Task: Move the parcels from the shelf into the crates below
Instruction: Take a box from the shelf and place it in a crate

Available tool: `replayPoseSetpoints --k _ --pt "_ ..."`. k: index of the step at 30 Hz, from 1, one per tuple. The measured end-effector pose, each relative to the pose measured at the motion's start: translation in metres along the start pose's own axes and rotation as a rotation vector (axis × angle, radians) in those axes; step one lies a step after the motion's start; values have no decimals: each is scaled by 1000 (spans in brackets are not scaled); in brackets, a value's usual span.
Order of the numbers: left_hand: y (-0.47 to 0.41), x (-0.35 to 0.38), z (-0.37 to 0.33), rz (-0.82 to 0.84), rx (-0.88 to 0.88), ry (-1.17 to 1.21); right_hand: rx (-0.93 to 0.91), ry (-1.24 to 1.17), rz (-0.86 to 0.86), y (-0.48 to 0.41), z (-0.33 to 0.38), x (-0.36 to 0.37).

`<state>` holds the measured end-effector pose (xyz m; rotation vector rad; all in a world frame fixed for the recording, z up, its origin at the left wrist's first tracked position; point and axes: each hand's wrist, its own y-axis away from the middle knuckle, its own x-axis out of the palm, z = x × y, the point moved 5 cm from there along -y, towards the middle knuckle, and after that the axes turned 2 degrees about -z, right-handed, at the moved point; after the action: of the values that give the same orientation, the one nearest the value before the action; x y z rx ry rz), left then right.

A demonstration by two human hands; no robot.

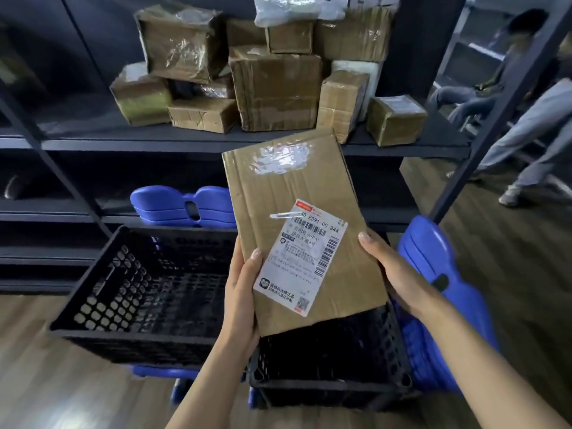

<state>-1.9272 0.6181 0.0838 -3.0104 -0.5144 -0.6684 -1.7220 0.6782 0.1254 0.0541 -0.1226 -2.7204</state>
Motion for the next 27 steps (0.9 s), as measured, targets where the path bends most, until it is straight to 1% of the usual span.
replayPoseSetpoints --k 4,9,13,15,18,20,24,27 --pt "-2 3 4 20 -14 -17 7 -13 -42 0 -6 -5" --pt "-12 4 15 35 -87 -63 27 -21 -72 -5 -17 -10" --pt "-25 0 37 62 -179 -135 180 -71 -152 -13 -58 -20" --pt "-31 -4 52 60 -247 -166 246 -57 -187 -16 -83 -26" --pt "-38 -12 73 41 -336 -222 309 -22 -274 -17 -111 -33" --pt "-41 -16 85 29 -359 -242 335 -11 -315 -18 -122 -34" --pt "-48 -28 111 -72 -367 -417 374 21 -365 -21 -152 -35" --pt "-57 -40 139 -69 -371 -604 383 65 -358 -24 -173 -34"
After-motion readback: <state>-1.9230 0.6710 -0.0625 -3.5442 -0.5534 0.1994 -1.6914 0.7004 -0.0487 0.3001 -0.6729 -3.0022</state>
